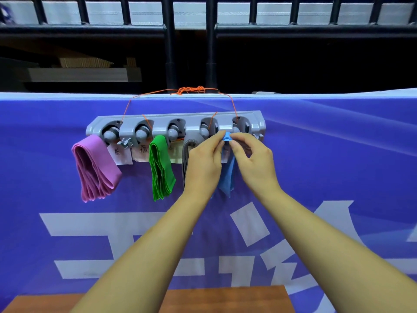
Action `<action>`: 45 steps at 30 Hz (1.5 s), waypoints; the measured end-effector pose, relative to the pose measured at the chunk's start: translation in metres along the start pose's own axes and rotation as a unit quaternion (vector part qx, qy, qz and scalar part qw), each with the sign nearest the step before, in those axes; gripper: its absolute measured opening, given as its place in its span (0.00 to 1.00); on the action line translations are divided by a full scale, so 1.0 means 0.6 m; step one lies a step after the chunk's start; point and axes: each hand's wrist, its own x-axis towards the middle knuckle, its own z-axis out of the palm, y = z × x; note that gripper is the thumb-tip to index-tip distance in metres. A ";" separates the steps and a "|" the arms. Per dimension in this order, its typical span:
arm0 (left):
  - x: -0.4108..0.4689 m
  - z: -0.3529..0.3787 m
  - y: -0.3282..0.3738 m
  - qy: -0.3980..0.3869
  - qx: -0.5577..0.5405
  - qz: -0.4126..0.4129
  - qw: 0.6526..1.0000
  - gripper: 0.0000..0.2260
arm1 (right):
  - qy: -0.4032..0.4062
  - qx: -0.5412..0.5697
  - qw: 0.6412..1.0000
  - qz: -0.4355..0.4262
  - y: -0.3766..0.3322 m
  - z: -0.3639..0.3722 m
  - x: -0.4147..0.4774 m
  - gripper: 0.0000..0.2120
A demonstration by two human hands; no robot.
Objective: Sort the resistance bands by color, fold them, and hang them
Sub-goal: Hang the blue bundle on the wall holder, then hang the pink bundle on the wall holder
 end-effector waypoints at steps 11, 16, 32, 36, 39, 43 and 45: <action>-0.065 -0.019 -0.026 -0.075 0.009 -0.021 0.997 0.13 | -0.056 -0.062 0.992 0.091 0.007 -0.029 -0.073 0.16; -0.165 -0.038 -0.076 -0.090 0.033 -0.067 0.993 0.05 | -0.127 -0.151 0.967 0.161 0.070 -0.056 -0.182 0.23; -0.659 -0.022 -0.285 -0.490 0.155 -0.336 0.789 0.11 | -0.337 -0.245 0.812 0.408 0.276 -0.051 -0.656 0.20; -0.763 -0.031 -0.300 -0.543 0.143 -0.386 0.732 0.11 | -0.403 -0.233 0.769 0.438 0.284 -0.039 -0.767 0.16; -0.828 -0.037 -0.307 -0.549 0.130 -0.406 0.719 0.13 | -0.449 -0.226 0.735 0.455 0.291 -0.022 -0.830 0.18; -0.893 -0.028 -0.310 -0.561 0.111 -0.414 0.708 0.09 | -0.490 -0.240 0.712 0.442 0.302 -0.003 -0.894 0.24; -0.920 -0.019 -0.312 -0.555 0.096 -0.418 0.712 0.09 | -0.493 -0.249 0.716 0.426 0.307 0.003 -0.916 0.26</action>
